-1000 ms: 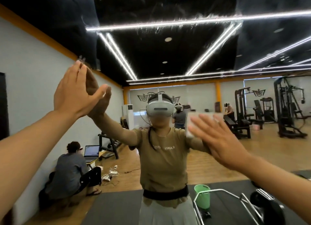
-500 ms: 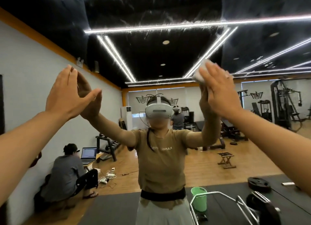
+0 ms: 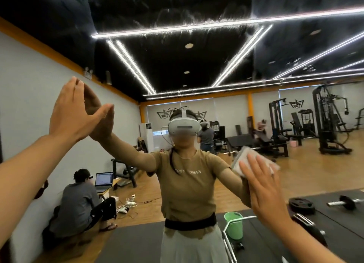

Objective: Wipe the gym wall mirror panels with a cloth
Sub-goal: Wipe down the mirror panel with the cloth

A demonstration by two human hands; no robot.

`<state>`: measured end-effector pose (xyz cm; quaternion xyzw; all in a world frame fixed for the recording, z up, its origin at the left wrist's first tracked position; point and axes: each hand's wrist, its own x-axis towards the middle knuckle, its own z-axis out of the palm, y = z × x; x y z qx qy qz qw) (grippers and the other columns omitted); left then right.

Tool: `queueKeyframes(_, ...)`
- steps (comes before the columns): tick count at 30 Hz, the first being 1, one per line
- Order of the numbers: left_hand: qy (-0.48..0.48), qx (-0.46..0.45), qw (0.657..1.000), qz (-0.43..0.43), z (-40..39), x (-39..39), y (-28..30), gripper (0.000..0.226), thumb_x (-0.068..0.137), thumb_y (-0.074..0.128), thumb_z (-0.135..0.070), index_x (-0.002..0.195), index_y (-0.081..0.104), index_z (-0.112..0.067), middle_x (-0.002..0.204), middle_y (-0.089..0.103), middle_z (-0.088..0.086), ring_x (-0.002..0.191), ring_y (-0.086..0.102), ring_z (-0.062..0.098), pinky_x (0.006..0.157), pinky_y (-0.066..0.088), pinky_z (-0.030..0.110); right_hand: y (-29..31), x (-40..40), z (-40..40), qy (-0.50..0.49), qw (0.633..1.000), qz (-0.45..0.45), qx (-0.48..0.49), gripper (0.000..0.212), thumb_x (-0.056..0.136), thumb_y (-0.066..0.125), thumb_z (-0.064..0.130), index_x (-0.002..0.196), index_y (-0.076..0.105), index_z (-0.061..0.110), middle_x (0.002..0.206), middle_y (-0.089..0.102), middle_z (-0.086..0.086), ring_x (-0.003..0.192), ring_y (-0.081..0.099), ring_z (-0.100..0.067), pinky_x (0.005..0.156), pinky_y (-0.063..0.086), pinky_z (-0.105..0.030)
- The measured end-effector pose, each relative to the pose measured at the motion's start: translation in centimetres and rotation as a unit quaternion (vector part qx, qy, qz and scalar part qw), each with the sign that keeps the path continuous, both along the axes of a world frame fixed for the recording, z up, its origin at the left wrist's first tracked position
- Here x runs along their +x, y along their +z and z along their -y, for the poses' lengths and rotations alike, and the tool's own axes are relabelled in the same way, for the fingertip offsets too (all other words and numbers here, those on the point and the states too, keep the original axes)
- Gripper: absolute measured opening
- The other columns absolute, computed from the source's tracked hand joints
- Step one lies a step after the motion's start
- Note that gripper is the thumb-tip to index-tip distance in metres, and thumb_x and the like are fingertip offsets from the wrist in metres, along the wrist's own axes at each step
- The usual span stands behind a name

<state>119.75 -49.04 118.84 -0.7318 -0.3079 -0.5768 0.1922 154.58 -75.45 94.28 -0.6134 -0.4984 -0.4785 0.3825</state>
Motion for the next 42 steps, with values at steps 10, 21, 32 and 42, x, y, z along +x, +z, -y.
queueKeyframes(10, -0.057, -0.005, 0.998, 0.032, 0.8, 0.6, -3.8, 0.081, 0.09, 0.044, -0.065, 0.146, 0.03, -0.008, 0.157, 0.026, 0.015, 0.148, 0.019, 0.032, 0.121, 0.02, 0.05, 2.7, 0.4, 0.9, -0.002, 0.998, 0.044, -0.054, 0.063, 0.093, 0.038, 0.019, 0.155, 0.024, 0.023, 0.161, 0.025, -0.008, 0.151, 0.015, -0.026, 0.118, 0.017, -0.054)
queueKeyframes(21, -0.1, -0.125, 0.981, 0.108, 4.5, 1.6, -30.1, 0.083, 0.085, 0.045, -0.055, 0.151, 0.032, -0.007, 0.162, 0.021, 0.01, 0.15, 0.018, 0.03, 0.119, 0.018, 0.056, 10.4, -1.2, -1.7, 0.0, 0.999, 0.014, 0.037, 0.056, 0.099, 0.036, 0.015, 0.155, 0.029, 0.016, 0.164, 0.015, -0.005, 0.152, 0.006, -0.02, 0.121, 0.01, -0.048)
queueKeyframes(32, -0.103, -0.208, 0.97, 0.073, 2.9, 1.0, -33.8, 0.088, 0.087, 0.039, -0.062, 0.158, 0.015, -0.018, 0.167, 0.001, -0.005, 0.152, -0.004, 0.011, 0.122, 0.011, 0.048, -17.4, -0.9, 1.8, -0.083, 0.966, 0.124, -0.212, 0.087, 0.077, 0.041, 0.013, 0.159, 0.012, 0.027, 0.166, 0.008, 0.004, 0.153, 0.009, -0.021, 0.118, 0.013, -0.043)
queueKeyframes(42, -0.123, -0.214, 0.967, 0.064, 2.4, 0.4, -33.9, 0.082, 0.09, 0.046, -0.052, 0.159, 0.013, -0.021, 0.166, -0.003, -0.014, 0.152, -0.005, 0.007, 0.122, 0.013, 0.05, 0.3, -2.1, -1.2, -0.01, 0.986, 0.112, -0.126, 0.067, 0.09, 0.039, 0.017, 0.155, 0.024, 0.021, 0.164, 0.018, -0.003, 0.152, 0.012, -0.023, 0.122, 0.001, -0.041)
